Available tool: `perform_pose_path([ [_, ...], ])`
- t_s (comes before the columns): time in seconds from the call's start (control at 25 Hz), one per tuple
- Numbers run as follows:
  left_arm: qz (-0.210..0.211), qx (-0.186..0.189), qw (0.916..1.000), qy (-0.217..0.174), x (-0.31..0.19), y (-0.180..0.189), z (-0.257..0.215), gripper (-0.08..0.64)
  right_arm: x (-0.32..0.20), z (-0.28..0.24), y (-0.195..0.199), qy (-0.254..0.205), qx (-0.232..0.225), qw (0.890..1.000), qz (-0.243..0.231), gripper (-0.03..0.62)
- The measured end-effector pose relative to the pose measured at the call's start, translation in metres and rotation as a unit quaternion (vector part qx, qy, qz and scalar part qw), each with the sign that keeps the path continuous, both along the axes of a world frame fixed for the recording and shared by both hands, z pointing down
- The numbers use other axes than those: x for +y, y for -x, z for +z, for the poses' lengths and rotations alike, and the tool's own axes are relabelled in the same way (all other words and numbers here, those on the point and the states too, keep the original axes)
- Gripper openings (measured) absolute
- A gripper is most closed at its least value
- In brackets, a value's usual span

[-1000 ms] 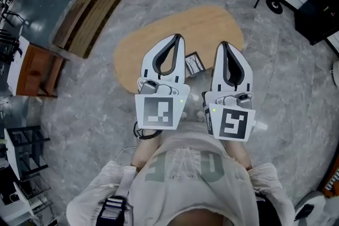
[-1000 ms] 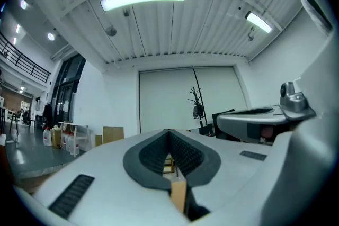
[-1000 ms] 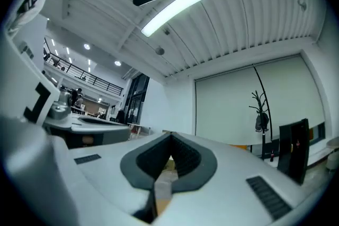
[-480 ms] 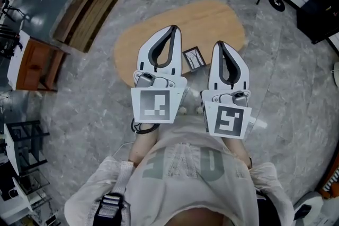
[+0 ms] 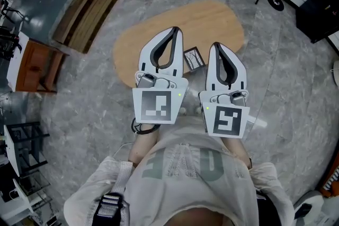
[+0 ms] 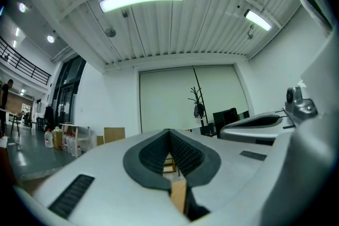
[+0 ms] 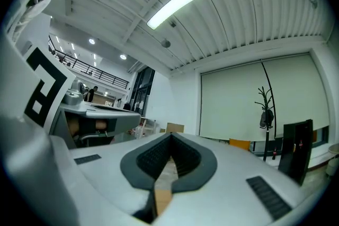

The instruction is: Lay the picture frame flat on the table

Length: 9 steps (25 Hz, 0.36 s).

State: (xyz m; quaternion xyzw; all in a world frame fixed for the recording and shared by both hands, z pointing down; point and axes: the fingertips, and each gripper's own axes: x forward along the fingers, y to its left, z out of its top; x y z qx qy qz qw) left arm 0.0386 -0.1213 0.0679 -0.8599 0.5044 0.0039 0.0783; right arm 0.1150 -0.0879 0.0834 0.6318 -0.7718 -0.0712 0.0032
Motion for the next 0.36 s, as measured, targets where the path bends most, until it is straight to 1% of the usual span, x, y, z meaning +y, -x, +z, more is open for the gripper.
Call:
perform_pose_path([
  [0.04,0.0,0.001,1.0,-0.008,0.0,-0.001,-0.005,0.008,0.0,0.001,0.0,0.003,-0.002,1.0,-0.002,0.006],
  [0.08,0.001,-0.001,1.0,-0.007,0.0,-0.002,-0.004,0.008,0.0,0.002,0.001,0.006,-0.003,1.0,-0.004,0.006],
  [0.16,0.001,-0.005,1.0,0.004,0.001,-0.002,0.002,0.009,0.001,0.006,0.001,0.017,-0.005,1.0,-0.009,0.006],
  [0.24,0.0,-0.013,0.9996,0.027,-0.001,-0.001,0.016,0.008,-0.001,0.017,0.002,0.044,-0.022,0.999,-0.017,0.006],
  [0.36,-0.003,-0.03,0.997,0.071,-0.005,0.0,0.045,0.008,-0.008,0.045,0.001,0.107,-0.075,0.991,-0.025,0.006],
])
